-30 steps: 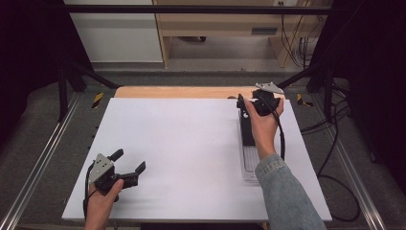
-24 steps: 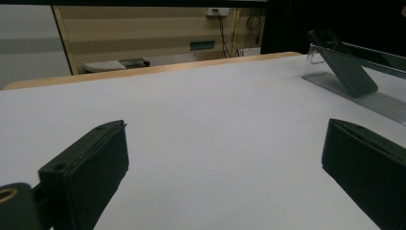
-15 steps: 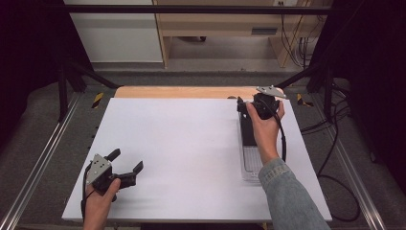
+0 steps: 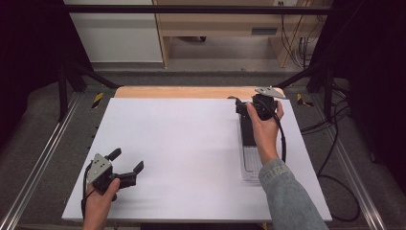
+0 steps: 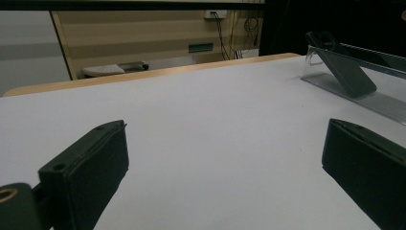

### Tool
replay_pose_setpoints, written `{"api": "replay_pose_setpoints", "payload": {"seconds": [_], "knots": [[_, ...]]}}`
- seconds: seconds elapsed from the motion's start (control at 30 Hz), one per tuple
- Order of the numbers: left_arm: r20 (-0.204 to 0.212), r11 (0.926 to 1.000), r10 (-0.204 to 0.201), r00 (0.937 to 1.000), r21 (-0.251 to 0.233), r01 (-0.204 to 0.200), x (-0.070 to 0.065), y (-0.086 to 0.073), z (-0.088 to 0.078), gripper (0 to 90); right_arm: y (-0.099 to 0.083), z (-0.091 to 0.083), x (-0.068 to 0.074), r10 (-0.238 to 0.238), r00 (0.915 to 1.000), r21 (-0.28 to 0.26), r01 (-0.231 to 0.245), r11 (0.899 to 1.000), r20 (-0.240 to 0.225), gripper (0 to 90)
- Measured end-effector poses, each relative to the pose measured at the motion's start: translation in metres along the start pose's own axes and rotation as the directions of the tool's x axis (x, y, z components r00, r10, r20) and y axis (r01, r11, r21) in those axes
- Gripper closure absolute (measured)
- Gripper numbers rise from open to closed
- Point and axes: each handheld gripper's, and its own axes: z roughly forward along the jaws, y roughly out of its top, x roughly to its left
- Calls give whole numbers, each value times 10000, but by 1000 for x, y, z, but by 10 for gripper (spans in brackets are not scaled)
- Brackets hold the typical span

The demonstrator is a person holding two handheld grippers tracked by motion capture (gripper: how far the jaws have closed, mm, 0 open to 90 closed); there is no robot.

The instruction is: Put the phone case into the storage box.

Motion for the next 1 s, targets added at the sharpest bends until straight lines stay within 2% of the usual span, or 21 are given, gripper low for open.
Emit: {"api": "replay_pose_setpoints", "payload": {"seconds": [0.23, 0.57, 1.0], "knots": [[-31, 10000, 35, 10000, 26, -34, 0, 0, -1, 20, 1, -1, -2, 43, 9999, -40, -43, 10000, -163, 85], [25, 10000, 22, 10000, 37, -22, 0, -1, 0, 20, 7, -14, -6, 179, 9996, -276, -185, 9994, -225, 86], [-62, 10000, 47, 10000, 83, -46, 0, -2, 0, 20, 11, -27, -6, 90, 9980, -620, -129, 9980, -633, 85]]}}
